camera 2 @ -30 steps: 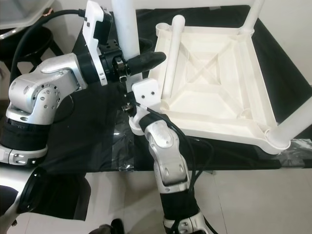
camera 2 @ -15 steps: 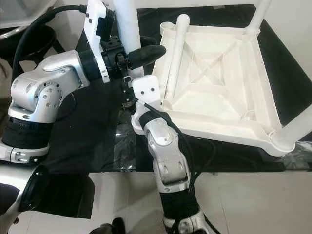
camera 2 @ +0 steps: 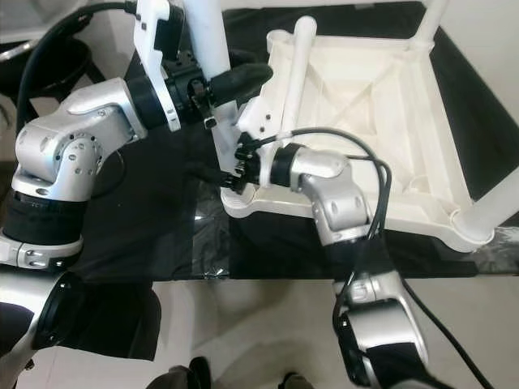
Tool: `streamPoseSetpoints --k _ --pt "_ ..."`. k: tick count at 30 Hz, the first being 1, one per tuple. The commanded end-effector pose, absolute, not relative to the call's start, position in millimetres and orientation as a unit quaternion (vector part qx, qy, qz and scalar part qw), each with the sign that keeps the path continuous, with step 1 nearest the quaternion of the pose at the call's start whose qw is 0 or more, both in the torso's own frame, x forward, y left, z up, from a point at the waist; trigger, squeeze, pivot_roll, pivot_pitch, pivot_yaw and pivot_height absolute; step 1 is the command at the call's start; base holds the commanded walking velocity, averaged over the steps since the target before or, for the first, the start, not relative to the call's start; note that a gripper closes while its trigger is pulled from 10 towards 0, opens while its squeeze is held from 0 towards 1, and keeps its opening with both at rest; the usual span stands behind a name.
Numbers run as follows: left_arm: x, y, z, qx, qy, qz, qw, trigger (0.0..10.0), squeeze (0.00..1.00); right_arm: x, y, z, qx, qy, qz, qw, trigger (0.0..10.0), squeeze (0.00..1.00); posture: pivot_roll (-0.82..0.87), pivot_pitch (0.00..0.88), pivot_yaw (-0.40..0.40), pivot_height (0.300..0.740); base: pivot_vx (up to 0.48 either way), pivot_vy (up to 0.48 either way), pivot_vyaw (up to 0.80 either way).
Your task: Building children table
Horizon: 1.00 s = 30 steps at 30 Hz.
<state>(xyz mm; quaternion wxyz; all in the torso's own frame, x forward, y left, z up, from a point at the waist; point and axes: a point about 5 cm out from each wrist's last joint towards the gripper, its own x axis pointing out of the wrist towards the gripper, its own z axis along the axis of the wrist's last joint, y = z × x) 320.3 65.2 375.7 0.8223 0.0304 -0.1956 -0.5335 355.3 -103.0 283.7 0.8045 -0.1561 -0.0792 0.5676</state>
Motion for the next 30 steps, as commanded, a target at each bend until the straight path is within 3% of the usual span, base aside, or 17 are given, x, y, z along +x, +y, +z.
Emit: streamPoseSetpoints --k 1,2,3,4,5,11,20,21,23,27,28,29,30 --pt "320 67 371 0.042 -0.179 -0.538 0.822 0.0 0.0 354 -101 283 -0.151 -0.085 0.584 0.793 10.0 0.0 0.09 0.255 0.07 0.74 0.0 0.0 0.0" --pt "319 67 371 0.044 -0.177 -0.539 0.823 0.0 0.0 358 -100 283 -0.156 -0.077 0.588 0.79 10.0 0.0 0.1 0.257 0.069 0.74 0.0 0.0 0.0" --pt "319 68 371 0.045 -0.177 -0.539 0.823 0.0 0.0 362 -97 283 -0.163 -0.073 0.592 0.786 5.6 0.0 0.11 0.258 0.07 0.74 0.0 0.0 0.0" --pt "319 68 371 0.045 -0.177 -0.539 0.823 0.0 0.0 362 -97 283 -0.163 -0.073 0.592 0.786 5.6 0.0 0.11 0.258 0.07 0.74 0.0 0.0 0.0" --pt "318 68 371 0.048 -0.175 -0.539 0.823 0.0 0.0 368 -92 286 -0.162 -0.074 0.602 0.778 0.0 0.0 0.12 0.259 0.071 0.74 0.0 0.0 0.0" --pt "318 69 370 0.051 -0.173 -0.539 0.823 0.0 0.0 368 -93 287 -0.168 -0.076 0.635 0.751 0.0 0.0 0.12 0.257 0.071 0.74 0.0 0.0 0.0" --pt "319 68 369 0.046 -0.17 -0.539 0.824 0.0 0.0 369 -96 287 -0.168 -0.075 0.639 0.746 0.0 0.0 0.11 0.257 0.077 0.74 0.0 0.0 0.0" --pt "320 68 368 0.045 -0.169 -0.538 0.825 10.0 1.0 370 -98 285 -0.169 -0.074 0.635 0.75 0.0 0.0 0.1 0.258 0.076 0.74 0.0 0.0 0.0" --pt "324 68 369 0.044 -0.166 -0.525 0.834 10.0 1.0 371 -101 276 -0.158 -0.063 0.601 0.781 0.0 0.0 0.08 0.263 0.062 0.74 0.0 0.0 0.0" --pt "324 70 370 0.051 -0.168 -0.52 0.836 10.0 1.0 368 -101 263 -0.139 -0.053 0.568 0.81 0.0 0.0 0.07 0.261 0.039 0.74 0.0 0.0 0.0" --pt "324 72 372 0.053 -0.171 -0.516 0.838 10.0 0.0 357 -90 246 -0.103 -0.032 0.536 0.837 0.0 0.0 0.08 0.263 0.026 0.74 0.0 0.0 0.0" --pt "324 72 372 0.053 -0.171 -0.516 0.838 10.0 0.0 357 -90 246 -0.103 -0.032 0.536 0.837 0.0 0.0 0.08 0.263 0.026 0.74 0.0 0.0 0.0" --pt "324 78 373 0.055 -0.173 -0.507 0.843 10.0 0.0 350 -80 222 -0.073 0.003 0.422 0.904 0.0 0.0 0.09 0.265 0.025 0.74 0.0 0.0 0.0"
